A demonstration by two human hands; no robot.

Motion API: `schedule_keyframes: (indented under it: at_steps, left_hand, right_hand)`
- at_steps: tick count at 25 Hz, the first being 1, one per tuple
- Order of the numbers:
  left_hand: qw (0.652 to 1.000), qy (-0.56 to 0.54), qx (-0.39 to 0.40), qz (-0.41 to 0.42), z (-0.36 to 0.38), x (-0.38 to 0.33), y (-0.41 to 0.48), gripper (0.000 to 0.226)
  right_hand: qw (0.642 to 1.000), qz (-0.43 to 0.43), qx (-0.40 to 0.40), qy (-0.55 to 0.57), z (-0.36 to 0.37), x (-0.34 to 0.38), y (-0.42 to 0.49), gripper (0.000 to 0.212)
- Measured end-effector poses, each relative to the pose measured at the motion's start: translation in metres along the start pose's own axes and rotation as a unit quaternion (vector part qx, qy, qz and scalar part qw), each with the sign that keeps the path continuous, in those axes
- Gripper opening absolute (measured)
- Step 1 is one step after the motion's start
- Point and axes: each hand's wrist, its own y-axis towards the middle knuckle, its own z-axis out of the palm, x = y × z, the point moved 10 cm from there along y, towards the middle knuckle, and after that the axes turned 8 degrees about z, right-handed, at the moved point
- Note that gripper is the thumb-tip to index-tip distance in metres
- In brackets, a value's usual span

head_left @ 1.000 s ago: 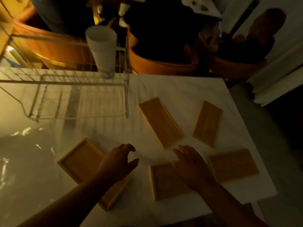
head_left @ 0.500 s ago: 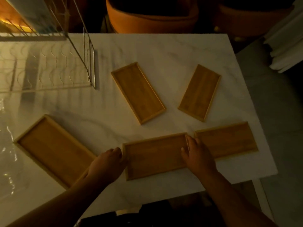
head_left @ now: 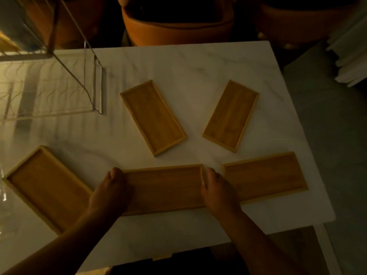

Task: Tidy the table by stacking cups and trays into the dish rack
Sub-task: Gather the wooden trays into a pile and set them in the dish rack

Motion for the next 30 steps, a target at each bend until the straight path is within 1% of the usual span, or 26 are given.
schedule_keyframes:
  at_steps: [2, 4, 5, 6, 7, 8, 9, 11, 12, 13, 14, 15, 18, 20, 21, 22, 23, 24, 25, 27, 28, 29, 30]
  left_hand:
    - [0.997, -0.043, 0.052, 0.033, 0.015, -0.043, 0.003, 0.018]
    - [0.986, -0.082, 0.121, 0.077, 0.041, -0.102, 0.002, 0.014]
    - [0.977, -0.120, 0.157, 0.076, 0.055, -0.133, 0.000, 0.015]
    - [0.960, -0.186, 0.203, 0.043, 0.073, -0.159, -0.005, 0.019]
    - [0.929, -0.274, 0.249, -0.006, 0.090, -0.185, -0.012, 0.026]
    - [0.884, -0.369, 0.281, -0.057, 0.107, -0.208, -0.022, 0.033]
    - [0.847, -0.428, 0.304, -0.085, 0.119, -0.229, -0.028, 0.034]
    - [0.825, -0.459, 0.312, -0.104, 0.136, -0.254, -0.028, 0.020]
    - [0.815, -0.475, 0.306, -0.127, 0.145, -0.262, -0.027, 0.019]
    - [0.804, -0.493, 0.293, -0.154, 0.152, -0.267, -0.025, 0.026]
    - [0.797, -0.506, 0.279, -0.173, 0.158, -0.272, -0.023, 0.035]
    - [0.792, -0.513, 0.269, -0.191, 0.163, -0.277, -0.022, 0.039]
    - [0.772, -0.533, 0.229, -0.260, 0.172, -0.280, -0.021, 0.025]
    - [0.763, -0.540, 0.221, -0.279, 0.175, -0.282, -0.020, 0.014]
    - [0.764, -0.541, 0.218, -0.276, 0.177, -0.283, -0.018, 0.008]
    - [0.773, -0.540, 0.207, -0.261, 0.175, -0.285, -0.013, 0.004]
    - [0.789, -0.533, 0.187, -0.241, 0.171, -0.285, -0.008, 0.005]
    - [0.809, -0.522, 0.162, -0.215, 0.164, -0.284, -0.002, 0.007]
    - [0.839, -0.493, 0.139, -0.183, 0.155, -0.282, 0.004, 0.006]
    - [0.914, -0.375, 0.111, -0.104, 0.132, -0.275, 0.014, 0.018]
    - [0.940, -0.320, 0.098, -0.068, 0.121, -0.270, 0.017, 0.022]
    - [0.954, -0.286, 0.083, -0.045, 0.111, -0.263, 0.019, 0.023]
    - [0.959, -0.273, 0.066, -0.043, 0.102, -0.254, 0.020, 0.024]
  right_hand:
    - [0.998, -0.005, -0.067, 0.008, -0.031, -0.025, 0.005, 0.052]
    - [0.990, 0.028, -0.138, 0.010, -0.065, -0.071, 0.013, 0.049]
    - [0.986, 0.055, -0.157, 0.010, -0.079, -0.100, 0.017, 0.051]
    - [0.984, 0.089, -0.154, 0.013, -0.088, -0.131, 0.022, 0.055]
    - [0.983, 0.127, -0.134, 0.020, -0.092, -0.164, 0.026, 0.061]
    - [0.981, 0.159, -0.108, 0.027, -0.093, -0.194, 0.030, 0.066]
    - [0.979, 0.187, -0.080, 0.034, -0.091, -0.219, 0.032, 0.071]
    - [0.972, 0.228, -0.025, 0.055, -0.082, -0.255, 0.033, 0.074]
    - [0.970, 0.236, -0.010, 0.065, -0.078, -0.266, 0.033, 0.073]
    - [0.969, 0.235, -0.006, 0.075, -0.076, -0.272, 0.035, 0.071]
    - [0.969, 0.232, -0.011, 0.085, -0.076, -0.276, 0.037, 0.070]
    - [0.967, 0.235, -0.021, 0.101, -0.078, -0.280, 0.039, 0.070]
    - [0.948, 0.280, -0.041, 0.147, -0.082, -0.300, 0.042, 0.069]
    - [0.938, 0.304, -0.045, 0.158, -0.081, -0.311, 0.042, 0.060]
    - [0.936, 0.309, -0.050, 0.163, -0.081, -0.315, 0.041, 0.054]
    - [0.933, 0.310, -0.060, 0.174, -0.082, -0.319, 0.040, 0.048]
    - [0.928, 0.310, -0.073, 0.194, -0.083, -0.322, 0.038, 0.043]
    - [0.922, 0.308, -0.088, 0.218, -0.084, -0.324, 0.034, 0.038]
    - [0.916, 0.304, -0.102, 0.243, -0.086, -0.325, 0.030, 0.034]
    - [0.906, 0.291, -0.126, 0.280, -0.089, -0.321, 0.022, 0.026]
    - [0.902, 0.284, -0.135, 0.295, -0.090, -0.315, 0.018, 0.023]
    - [0.898, 0.279, -0.141, 0.309, -0.090, -0.307, 0.013, 0.023]
    - [0.894, 0.277, -0.144, 0.320, -0.088, -0.297, 0.009, 0.025]
